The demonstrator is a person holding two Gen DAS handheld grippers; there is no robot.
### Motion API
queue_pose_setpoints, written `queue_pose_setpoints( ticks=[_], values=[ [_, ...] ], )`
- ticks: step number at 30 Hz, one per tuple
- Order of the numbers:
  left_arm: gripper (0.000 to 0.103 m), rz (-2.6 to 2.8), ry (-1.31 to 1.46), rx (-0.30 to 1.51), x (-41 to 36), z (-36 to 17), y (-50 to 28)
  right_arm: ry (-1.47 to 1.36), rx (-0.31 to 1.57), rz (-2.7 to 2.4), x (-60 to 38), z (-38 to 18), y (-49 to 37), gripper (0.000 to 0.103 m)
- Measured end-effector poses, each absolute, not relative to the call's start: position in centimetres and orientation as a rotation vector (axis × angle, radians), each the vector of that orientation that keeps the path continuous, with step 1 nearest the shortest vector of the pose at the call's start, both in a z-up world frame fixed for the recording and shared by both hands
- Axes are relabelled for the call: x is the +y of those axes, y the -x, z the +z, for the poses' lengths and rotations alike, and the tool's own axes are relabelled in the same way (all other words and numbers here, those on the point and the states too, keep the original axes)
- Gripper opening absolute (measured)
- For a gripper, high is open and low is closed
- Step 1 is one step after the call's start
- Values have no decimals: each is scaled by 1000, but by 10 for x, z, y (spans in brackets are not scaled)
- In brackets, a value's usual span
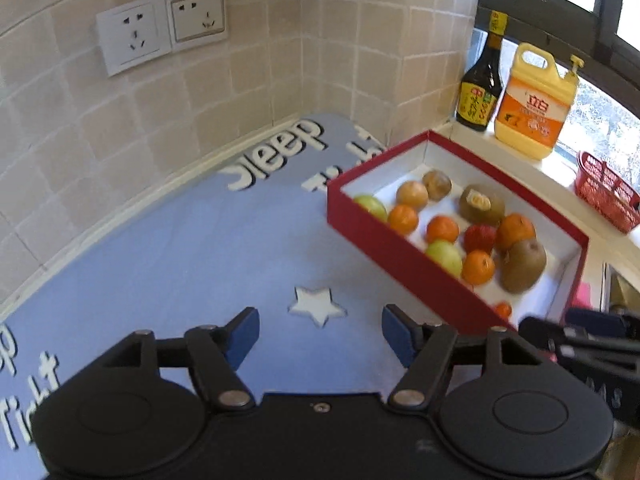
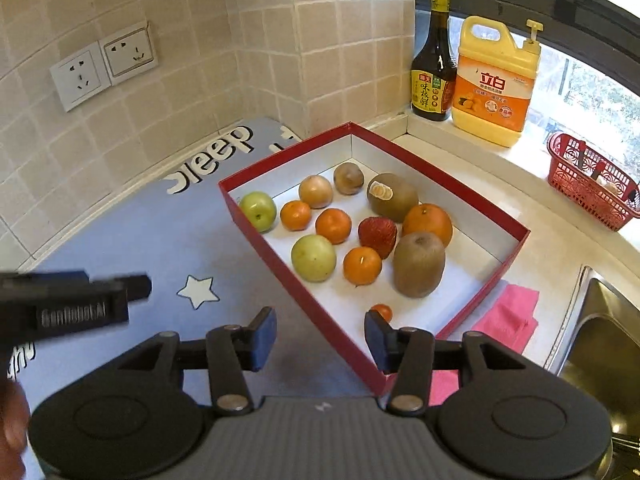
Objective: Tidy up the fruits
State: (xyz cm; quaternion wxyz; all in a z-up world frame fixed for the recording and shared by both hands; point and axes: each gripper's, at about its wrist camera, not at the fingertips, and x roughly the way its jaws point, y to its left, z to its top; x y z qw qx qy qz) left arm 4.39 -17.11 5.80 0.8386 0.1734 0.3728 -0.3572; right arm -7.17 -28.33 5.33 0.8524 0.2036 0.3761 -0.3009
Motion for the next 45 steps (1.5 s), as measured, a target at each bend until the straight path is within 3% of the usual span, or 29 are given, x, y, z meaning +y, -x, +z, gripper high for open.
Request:
queue_pose_setpoints(
  ticks=[45],
  values=[
    [80, -803, -356, 841, -161, 37, -19, -397, 804, -689, -272, 49, 78, 57]
  ],
)
